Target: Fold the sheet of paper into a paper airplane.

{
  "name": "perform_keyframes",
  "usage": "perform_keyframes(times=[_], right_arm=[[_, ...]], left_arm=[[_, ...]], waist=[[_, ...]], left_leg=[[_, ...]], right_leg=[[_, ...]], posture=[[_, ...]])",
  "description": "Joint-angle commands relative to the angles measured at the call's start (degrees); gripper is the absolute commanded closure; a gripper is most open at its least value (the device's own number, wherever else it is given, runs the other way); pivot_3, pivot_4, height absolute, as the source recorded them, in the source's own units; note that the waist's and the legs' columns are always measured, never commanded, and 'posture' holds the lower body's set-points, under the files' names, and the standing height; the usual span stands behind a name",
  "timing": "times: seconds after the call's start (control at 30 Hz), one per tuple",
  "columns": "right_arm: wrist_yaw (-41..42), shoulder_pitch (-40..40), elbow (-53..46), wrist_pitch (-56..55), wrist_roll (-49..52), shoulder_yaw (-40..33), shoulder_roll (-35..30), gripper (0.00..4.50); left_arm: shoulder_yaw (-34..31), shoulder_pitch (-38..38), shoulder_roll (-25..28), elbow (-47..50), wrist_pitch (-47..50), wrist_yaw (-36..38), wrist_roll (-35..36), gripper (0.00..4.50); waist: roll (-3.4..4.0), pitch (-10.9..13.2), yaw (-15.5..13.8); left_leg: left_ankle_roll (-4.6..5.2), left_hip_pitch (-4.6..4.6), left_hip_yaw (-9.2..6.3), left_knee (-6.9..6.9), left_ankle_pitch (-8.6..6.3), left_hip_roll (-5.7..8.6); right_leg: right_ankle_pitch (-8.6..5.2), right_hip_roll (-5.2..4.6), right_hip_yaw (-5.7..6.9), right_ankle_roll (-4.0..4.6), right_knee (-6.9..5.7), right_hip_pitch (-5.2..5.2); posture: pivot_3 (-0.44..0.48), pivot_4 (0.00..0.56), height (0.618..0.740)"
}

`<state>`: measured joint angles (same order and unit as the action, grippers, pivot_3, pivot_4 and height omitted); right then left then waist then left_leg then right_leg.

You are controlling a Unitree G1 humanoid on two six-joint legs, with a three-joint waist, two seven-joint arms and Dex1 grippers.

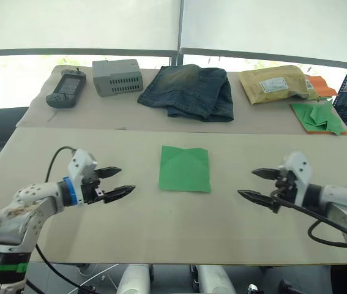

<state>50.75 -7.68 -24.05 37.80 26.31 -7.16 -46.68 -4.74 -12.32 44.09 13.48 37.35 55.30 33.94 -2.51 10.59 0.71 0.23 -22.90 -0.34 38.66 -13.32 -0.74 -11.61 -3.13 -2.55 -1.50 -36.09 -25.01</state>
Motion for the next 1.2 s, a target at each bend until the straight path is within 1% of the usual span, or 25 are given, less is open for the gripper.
perform_keyframes(times=[0.03,0.17,0.27,0.33,0.43,0.5,0.6,0.73,0.83,0.87,0.9,0.97,1.07,1.2], right_arm=[[-3.33,-3.58,-4.35,3.46,0.29,3.55,1.33,0.04],[-7.34,-6.54,-4.07,5.3,-2.45,7.31,3.01,0.04],[-11.52,-8.29,-0.37,5.52,-5.16,8.39,5.13,0.04],[-14.01,-9.45,2.42,5.73,-7.08,9.57,6.85,0.04],[-15.6,-10.9,5.11,5.69,-8.17,9.95,8.75,0.04],[-16.3,-11.97,7.7,4.84,-9.62,10.29,9.03,0.04],[-16.73,-12.63,9.75,4.42,-10.88,10.54,9.3,0.04],[-17.85,-12.57,10.95,2.65,-12.92,10.23,9.52,0.0],[-20.55,-13.16,12.75,1.3,-14.64,8.88,10.45,0.0],[-21.38,-13.45,13.31,0.88,-15.08,8.52,10.9,0.0],[-21.89,-13.78,13.79,0.42,-15.54,8.51,11.25,0.0],[-22.52,-14.93,15.4,-0.75,-16.73,9.43,11.95,0.0],[-22.44,-16.53,18.28,-2.72,-18.54,11.02,12.74,0.0],[-22.28,-19.85,23.53,-5.8,-20.92,12.95,14.14,0.0]], left_arm=[[2.68,-5.11,-0.45,1.07,-0.23,0.31,-1.22,0.0],[6.46,-8.56,-2.34,0.8,-0.2,-0.53,-2.94,0.0],[8.62,-9.78,-4.04,-0.9,-2.51,-1.44,-5.87,0.0],[10.21,-11.86,-6.76,-4.4,-4.69,-4.86,-9.68,0.0],[11.06,-13.74,-9.68,-6.98,-5.82,-5.83,-11.15,0.0],[11.72,-15.33,-12.28,-9.14,-7.49,-7.46,-12.84,0.0],[12.89,-17.45,-15.31,-12.57,-10.03,-9.0,-15.53,0.0],[14.98,-19.61,-17.09,-17.45,-12.52,-9.23,-19.24,1.12],[16.36,-22.37,-19.31,-22.14,-15.28,-8.98,-21.24,2.15],[17.16,-23.27,-20.03,-23.72,-16.28,-8.48,-22.03,2.56],[17.83,-23.83,-20.53,-24.79,-17.07,-7.81,-22.65,2.83],[18.92,-24.58,-21.71,-26.62,-17.62,-7.06,-23.51,3.55],[20.07,-24.85,-22.82,-28.02,-18.44,-6.18,-24.72,4.49],[22.52,-23.63,-22.92,-28.16,-18.01,-5.21,-27.08,4.49]], waist=[[0.0,0.0,-0.11],[0.0,0.0,-0.3],[-0.01,0.0,-0.33],[0.0,0.0,-0.59],[-0.01,-0.01,-0.71],[-0.01,-0.01,-0.83],[-0.01,-0.01,-1.14],[-0.01,-0.01,-1.41],[-0.01,-0.01,-1.54],[-0.01,-0.01,-1.69],[-0.01,-0.01,-1.78],[-0.01,-0.01,-1.82],[-0.01,-0.01,-2.09],[-0.02,-0.01,-2.23]], left_leg=[[0.0,-0.03,-0.03,0.02,0.0,0.0],[0.0,-0.16,-0.08,0.11,0.0,0.05],[0.0,-0.21,-0.09,0.18,0.0,0.07],[0.01,-0.21,-0.09,0.2,0.01,0.11],[0.01,-0.23,-0.1,0.24,0.01,0.23],[0.01,-0.25,-0.12,0.22,0.01,0.25],[0.02,-0.29,-0.14,0.26,0.01,0.35],[0.02,-0.3,-0.15,0.27,0.01,0.38],[0.03,-0.3,-0.15,0.29,0.02,0.41],[0.03,-0.3,-0.16,0.29,0.02,0.43],[0.06,-0.31,-0.17,0.3,0.04,0.47],[0.09,-0.33,-0.18,0.31,0.06,0.54],[0.15,-0.34,-0.19,0.32,0.1,0.61],[0.17,-0.3,-0.23,0.33,0.11,0.64]], right_leg=[[0.0,0.01,0.0,0.0,0.0,-0.01],[0.04,-0.03,-0.01,-0.04,0.02,-0.02],[0.06,-0.05,-0.01,-0.07,0.02,-0.04],[0.08,-0.05,-0.01,-0.07,0.01,-0.04],[0.13,-0.05,-0.01,-0.06,0.01,-0.04],[0.31,-0.06,-0.02,0.25,0.01,-0.04],[0.36,-0.14,-0.01,0.25,0.01,-0.06],[0.37,-0.16,-0.01,0.23,0.01,-0.04],[0.38,-0.18,-0.01,0.21,0.01,-0.04],[0.39,-0.19,-0.01,0.2,0.01,-0.03],[0.4,-0.22,0.0,0.18,0.01,-0.03],[0.43,-0.27,-0.01,0.15,0.01,-0.03],[0.45,-0.32,-0.01,0.11,0.01,0.0],[0.46,-0.33,0.0,0.1,0.02,0.06]], posture=[[0.0,0.15,0.728],[0.0,0.15,0.728],[0.0,0.15,0.728],[0.0,0.15,0.728],[0.0,0.15,0.728],[0.0,0.15,0.728],[0.0,0.15,0.728],[0.0,0.15,0.728],[0.0,0.15,0.728],[0.0,0.15,0.728],[0.0,0.15,0.728],[0.0,0.15,0.728],[0.0,0.15,0.728],[0.0,0.15,0.728]])
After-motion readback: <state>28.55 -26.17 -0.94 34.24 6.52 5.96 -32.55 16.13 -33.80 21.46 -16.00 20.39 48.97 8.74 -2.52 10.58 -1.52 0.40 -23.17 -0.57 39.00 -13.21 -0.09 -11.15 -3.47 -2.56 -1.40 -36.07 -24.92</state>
